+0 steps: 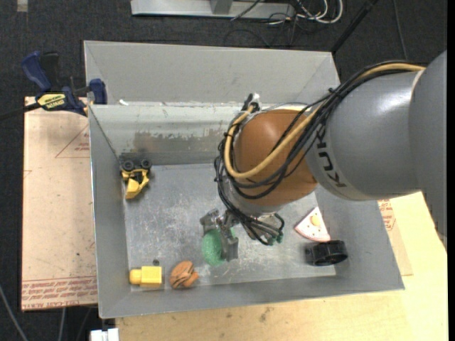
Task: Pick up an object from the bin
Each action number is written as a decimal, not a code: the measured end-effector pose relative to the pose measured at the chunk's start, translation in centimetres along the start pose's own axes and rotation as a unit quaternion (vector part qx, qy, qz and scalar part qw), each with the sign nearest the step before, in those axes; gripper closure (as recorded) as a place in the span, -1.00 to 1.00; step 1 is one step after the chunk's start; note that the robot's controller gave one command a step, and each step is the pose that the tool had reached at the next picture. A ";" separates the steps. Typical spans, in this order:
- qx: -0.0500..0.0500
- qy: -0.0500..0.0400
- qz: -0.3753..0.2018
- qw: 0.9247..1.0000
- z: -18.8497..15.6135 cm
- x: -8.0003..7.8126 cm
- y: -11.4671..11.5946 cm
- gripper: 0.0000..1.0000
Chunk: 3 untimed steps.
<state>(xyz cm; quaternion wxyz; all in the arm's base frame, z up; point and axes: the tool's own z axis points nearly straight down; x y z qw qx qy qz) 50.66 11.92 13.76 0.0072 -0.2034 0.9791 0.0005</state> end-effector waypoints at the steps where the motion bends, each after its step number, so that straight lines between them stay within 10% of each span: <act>1: -0.003 0.011 0.000 1.000 -2.1 -0.9 -0.1 1.00; 3: -0.001 0.003 -0.106 0.994 -5.3 0.6 -0.7 1.00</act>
Offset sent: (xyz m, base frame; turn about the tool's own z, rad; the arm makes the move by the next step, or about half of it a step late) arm -0.0157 0.0601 0.1716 -0.0193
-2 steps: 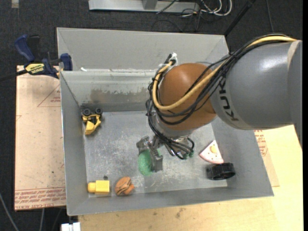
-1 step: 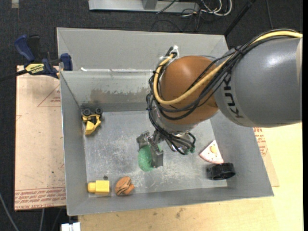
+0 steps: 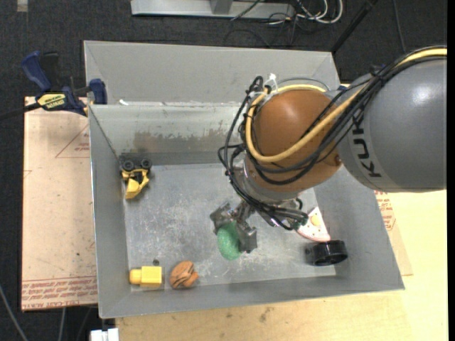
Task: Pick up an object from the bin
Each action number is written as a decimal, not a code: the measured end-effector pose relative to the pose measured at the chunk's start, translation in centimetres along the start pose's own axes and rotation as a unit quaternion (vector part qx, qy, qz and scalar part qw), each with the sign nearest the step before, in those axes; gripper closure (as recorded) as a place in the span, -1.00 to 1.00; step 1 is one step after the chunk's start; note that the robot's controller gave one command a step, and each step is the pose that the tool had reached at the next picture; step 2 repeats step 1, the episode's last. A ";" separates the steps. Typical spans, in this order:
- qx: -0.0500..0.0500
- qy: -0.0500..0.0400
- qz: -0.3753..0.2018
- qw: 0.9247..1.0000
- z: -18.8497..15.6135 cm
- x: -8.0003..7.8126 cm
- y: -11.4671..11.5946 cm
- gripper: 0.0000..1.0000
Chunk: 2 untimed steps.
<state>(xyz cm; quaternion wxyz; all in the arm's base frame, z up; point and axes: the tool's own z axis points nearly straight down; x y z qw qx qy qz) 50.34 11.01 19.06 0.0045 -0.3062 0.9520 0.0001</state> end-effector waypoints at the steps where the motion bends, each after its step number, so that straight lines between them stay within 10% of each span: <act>1: -0.003 0.006 -0.077 0.997 -3.8 -1.0 -0.3 1.00; 2: -0.003 0.006 -0.077 0.997 -3.8 -1.0 -0.3 1.00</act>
Offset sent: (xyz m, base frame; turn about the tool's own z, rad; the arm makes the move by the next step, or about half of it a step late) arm 0.0173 -0.0145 -0.0661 0.0305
